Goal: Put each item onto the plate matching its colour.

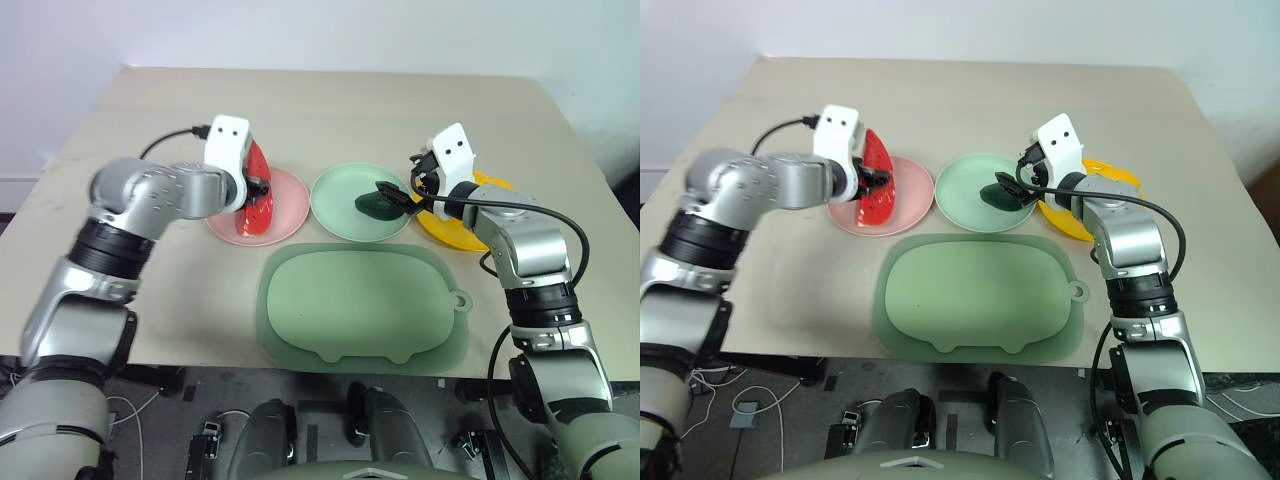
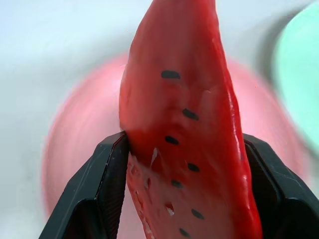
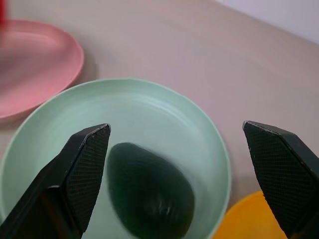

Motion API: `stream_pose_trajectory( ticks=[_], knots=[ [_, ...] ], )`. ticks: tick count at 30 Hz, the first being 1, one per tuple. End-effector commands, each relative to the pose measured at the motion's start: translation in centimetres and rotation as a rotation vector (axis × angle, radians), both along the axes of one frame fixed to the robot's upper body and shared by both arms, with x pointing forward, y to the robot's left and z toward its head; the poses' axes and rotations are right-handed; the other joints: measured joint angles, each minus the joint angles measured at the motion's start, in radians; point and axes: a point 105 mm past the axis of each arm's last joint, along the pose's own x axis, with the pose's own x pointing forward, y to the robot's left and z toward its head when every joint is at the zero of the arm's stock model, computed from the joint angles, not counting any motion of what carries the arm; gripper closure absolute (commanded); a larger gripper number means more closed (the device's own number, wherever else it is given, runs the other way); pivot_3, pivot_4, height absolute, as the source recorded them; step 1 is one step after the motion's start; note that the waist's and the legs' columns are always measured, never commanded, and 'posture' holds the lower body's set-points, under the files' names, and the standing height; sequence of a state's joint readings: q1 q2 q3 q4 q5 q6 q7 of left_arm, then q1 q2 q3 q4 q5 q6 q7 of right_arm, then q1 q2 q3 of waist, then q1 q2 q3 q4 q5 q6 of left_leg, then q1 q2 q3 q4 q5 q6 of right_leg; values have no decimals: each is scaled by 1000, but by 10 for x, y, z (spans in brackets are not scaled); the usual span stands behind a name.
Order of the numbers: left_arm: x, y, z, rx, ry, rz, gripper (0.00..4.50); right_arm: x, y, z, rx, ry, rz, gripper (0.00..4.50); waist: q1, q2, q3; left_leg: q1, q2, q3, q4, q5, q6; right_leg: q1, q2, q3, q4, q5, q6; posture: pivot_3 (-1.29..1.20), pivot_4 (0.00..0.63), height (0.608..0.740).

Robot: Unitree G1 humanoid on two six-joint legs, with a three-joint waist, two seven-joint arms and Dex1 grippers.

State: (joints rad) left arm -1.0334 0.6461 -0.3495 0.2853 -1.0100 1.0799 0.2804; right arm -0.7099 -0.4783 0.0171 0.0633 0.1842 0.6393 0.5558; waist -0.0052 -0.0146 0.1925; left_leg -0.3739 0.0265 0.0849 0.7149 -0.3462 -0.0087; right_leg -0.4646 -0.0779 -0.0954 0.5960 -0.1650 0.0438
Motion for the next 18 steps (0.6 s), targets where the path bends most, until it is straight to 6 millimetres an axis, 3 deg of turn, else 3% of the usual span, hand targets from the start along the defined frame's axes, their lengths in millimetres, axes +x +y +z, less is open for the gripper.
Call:
stream_pose_trajectory(
  ticks=[1,6,13,17,18],
  knots=[
    [11,3,8,-12,-49,0,1765,-10,-13,14,14,-51,-37,0,-3,0,0,0,0,0,0,0,0,0,0,0,0,0,0,0,150,740],
    [10,0,4,-17,-42,-22,103,-24,-30,14,6,-65,-72,0,-5,0,0,0,0,0,-1,0,0,0,-1,0,0,0,0,0,150,740],
    [2,6,41,-80,-215,-64,45,-46,-57,34,100,-156,-76,0,-6,0,0,1,1,0,0,0,0,-1,-1,1,0,0,0,0,150,740],
    [-15,-8,64,-203,-326,-178,45,-54,-79,30,121,-116,-74,0,-3,0,0,1,1,0,0,0,0,-1,-2,1,0,0,0,0,150,740],
    [-20,-1,75,-208,-416,-180,45,-57,-82,30,133,-113,-64,0,-1,0,0,1,1,0,0,0,1,-1,-2,1,0,0,0,0,150,740]
  ],
)
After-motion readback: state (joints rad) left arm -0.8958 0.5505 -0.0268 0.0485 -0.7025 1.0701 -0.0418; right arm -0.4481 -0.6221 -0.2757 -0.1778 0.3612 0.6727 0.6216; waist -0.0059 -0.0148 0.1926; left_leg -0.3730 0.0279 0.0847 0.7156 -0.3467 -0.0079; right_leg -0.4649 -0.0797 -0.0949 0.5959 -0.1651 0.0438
